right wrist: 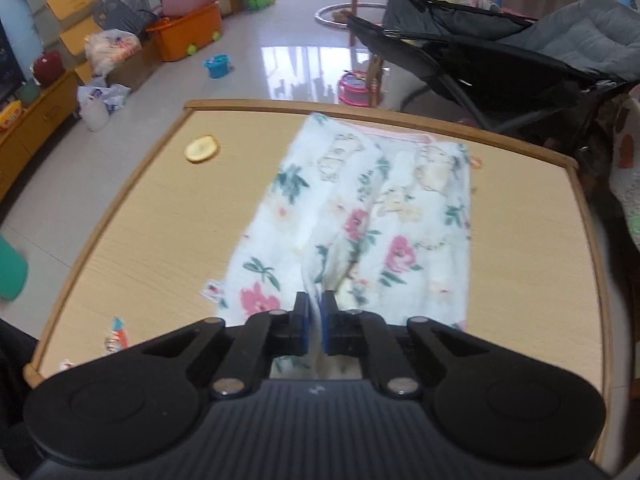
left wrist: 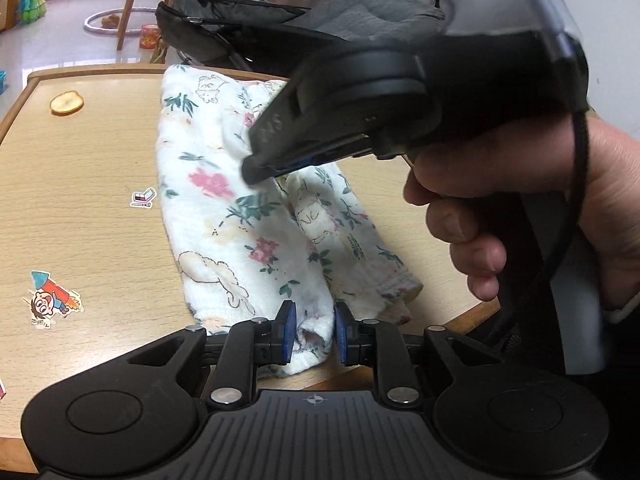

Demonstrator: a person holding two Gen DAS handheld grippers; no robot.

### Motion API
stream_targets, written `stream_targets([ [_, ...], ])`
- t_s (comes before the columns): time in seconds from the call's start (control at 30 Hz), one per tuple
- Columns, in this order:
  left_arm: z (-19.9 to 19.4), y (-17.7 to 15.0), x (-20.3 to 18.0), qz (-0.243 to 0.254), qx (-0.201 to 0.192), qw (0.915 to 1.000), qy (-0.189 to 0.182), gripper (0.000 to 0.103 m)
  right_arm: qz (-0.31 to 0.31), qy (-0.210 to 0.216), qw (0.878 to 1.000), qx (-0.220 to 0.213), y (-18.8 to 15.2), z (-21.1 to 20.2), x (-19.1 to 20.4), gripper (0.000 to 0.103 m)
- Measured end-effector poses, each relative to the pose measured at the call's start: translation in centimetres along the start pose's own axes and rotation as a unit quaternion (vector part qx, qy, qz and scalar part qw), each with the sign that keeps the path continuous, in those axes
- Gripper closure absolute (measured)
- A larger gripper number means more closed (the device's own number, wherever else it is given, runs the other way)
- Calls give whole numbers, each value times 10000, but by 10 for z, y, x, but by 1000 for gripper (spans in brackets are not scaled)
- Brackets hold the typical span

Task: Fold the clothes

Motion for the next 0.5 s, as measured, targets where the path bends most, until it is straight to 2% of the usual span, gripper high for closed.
stream_targets([
  [0.2, 1, -1, -3, 37, 74, 10000, 43, 78, 152, -158, 9997, 80, -2, -2, -9, 98],
  [0.3, -1, 0, -2, -4, 121, 9999, 48, 73, 237, -101, 9993, 259, -8, 12, -10, 97],
  [0.5, -14, 5, 7, -289, 66, 9996, 3, 59, 280, -10, 9995, 128, -11, 15, -13, 94],
])
Point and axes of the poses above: each gripper's, at about its wrist camera, not at the fingertips, and z roughly the way its jaws point, x to its left, y to its top, the point moved 10 cm from there along z, roughly the way its jaws point, and after that the axes turned 12 degrees about x, right-handed, at the moved point
